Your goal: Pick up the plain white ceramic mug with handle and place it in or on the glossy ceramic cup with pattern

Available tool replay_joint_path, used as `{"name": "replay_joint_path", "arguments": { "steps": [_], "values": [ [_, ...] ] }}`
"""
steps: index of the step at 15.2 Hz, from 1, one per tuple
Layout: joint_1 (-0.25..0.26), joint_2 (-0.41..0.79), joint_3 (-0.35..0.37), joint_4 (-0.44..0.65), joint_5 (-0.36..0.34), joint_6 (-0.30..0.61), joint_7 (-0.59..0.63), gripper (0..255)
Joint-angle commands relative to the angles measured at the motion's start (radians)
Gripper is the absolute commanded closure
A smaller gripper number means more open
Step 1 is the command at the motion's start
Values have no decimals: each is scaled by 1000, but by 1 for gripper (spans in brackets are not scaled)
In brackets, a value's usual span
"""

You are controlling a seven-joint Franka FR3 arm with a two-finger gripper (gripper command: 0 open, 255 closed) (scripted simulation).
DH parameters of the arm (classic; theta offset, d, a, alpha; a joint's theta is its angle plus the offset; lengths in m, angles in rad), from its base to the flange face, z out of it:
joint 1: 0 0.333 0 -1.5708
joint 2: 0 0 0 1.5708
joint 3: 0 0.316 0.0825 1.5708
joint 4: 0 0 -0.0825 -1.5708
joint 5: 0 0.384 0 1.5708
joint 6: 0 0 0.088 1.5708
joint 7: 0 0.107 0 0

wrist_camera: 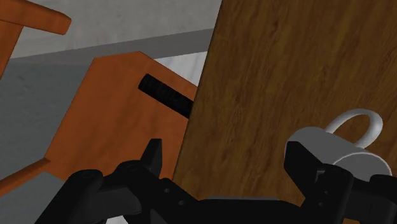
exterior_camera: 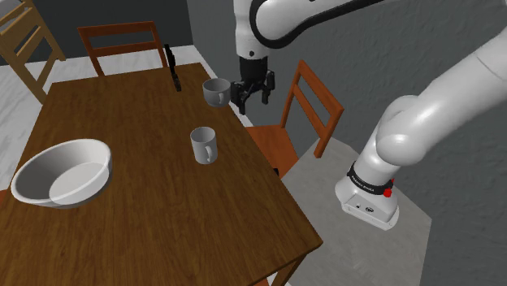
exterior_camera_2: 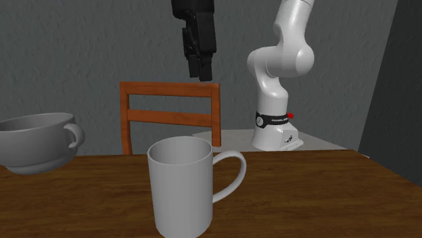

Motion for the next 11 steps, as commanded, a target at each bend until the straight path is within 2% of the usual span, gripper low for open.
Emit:
{"name": "replay_joint_path", "arguments": {
  "steps": [1,7,10,11],
  "values": [
    [4,64,32,24,-2,50,54,0],
    [13,282,110,154,-63,159,224,0],
    [26,399,134,237,-118,196,315,0],
    [28,405,134,242,-121,198,319,0]
  ]
}}
